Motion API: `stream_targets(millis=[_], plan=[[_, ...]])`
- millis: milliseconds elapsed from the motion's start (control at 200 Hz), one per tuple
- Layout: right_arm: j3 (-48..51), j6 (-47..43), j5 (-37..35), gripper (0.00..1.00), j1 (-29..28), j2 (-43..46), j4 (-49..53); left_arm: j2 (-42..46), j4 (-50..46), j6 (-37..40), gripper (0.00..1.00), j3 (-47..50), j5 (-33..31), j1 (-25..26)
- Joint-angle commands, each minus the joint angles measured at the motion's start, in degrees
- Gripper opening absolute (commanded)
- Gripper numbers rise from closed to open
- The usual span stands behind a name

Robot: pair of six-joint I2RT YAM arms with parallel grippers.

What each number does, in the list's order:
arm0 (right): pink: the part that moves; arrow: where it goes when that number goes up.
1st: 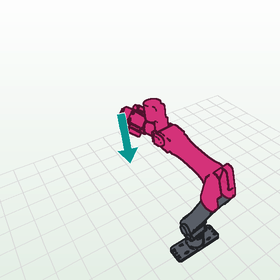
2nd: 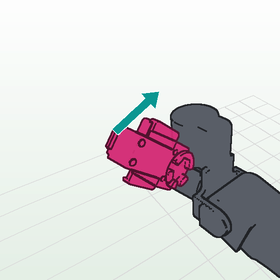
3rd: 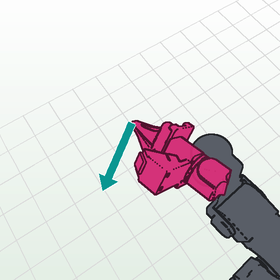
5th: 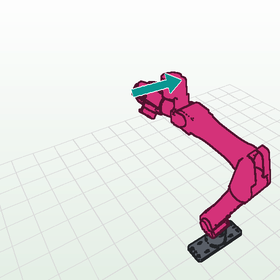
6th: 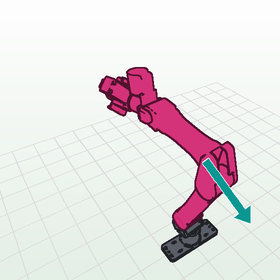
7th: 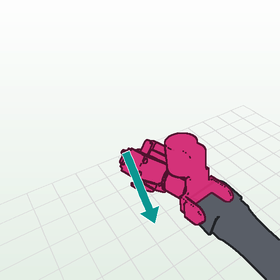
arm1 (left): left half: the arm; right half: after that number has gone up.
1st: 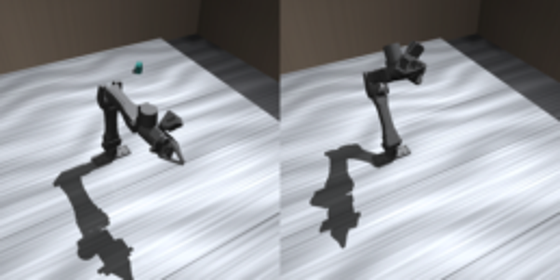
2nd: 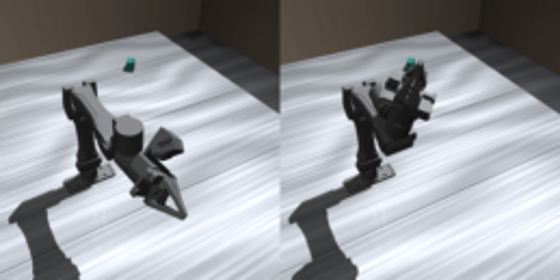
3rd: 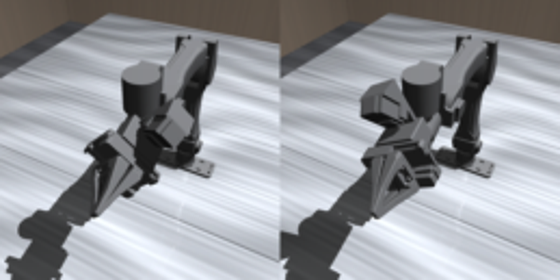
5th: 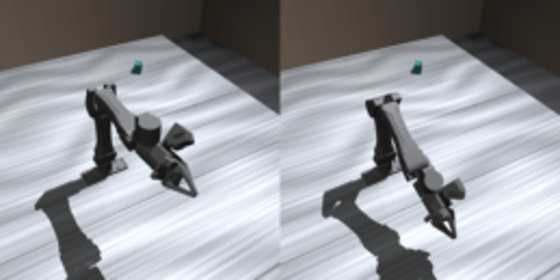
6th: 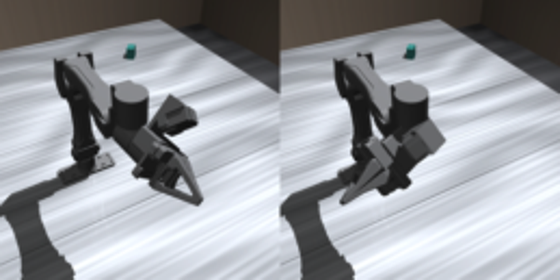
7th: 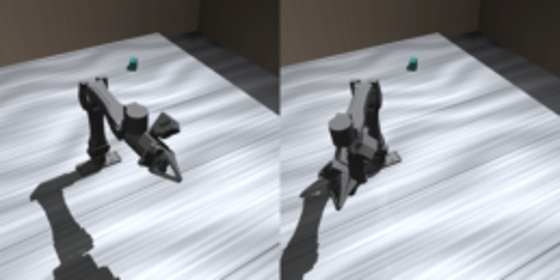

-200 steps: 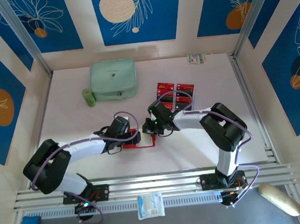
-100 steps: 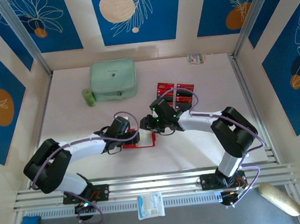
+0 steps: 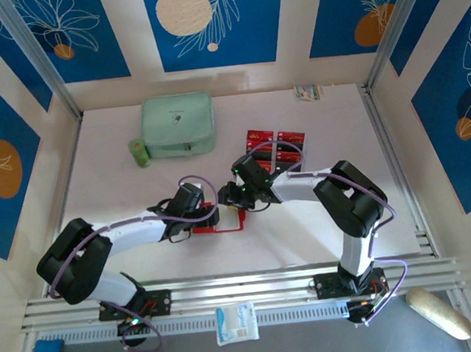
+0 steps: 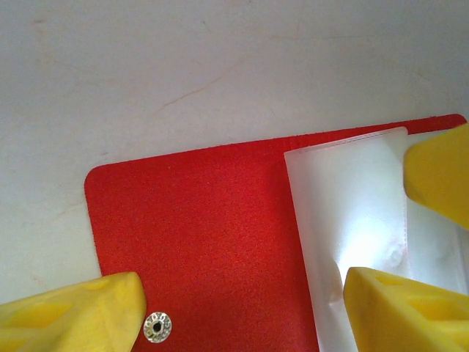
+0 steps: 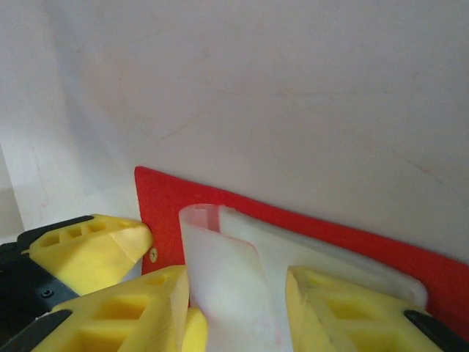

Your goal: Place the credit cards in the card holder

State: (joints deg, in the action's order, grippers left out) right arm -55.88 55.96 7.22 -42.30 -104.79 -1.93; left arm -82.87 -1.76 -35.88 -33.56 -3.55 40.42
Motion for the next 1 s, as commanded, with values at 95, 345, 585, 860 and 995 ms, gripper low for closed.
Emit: stream_targets(millis=[95,345,585,860,995], plan=[[-2.37,-0.51,3.99,0.38,0.03,-1.64,-0.09,-1.69,0.09,-0.45,0.74,2.28,2.89,0.88],[-2.73,1.18,7.14,0.37,-0.34,0.3,-1.84,4.31,-3.09,-0.6,0.82,1.57,2.04,0.74],[-3.05,4.41,6.95,0.42,-2.71,1.63,-2.72,16.57,-8.9,-1.19,0.94,0.6,-1.1,-0.2],[-8.35,7.18,5.71,0.49,-5.81,-5.04,-3.6,23.95,-11.23,-3.14,0.96,0.69,-1.99,-0.96],[-11.57,7.61,5.43,0.49,-6.63,-9.35,-3.11,24.83,-11.49,-3.41,0.96,0.6,-2.31,-1.05]])
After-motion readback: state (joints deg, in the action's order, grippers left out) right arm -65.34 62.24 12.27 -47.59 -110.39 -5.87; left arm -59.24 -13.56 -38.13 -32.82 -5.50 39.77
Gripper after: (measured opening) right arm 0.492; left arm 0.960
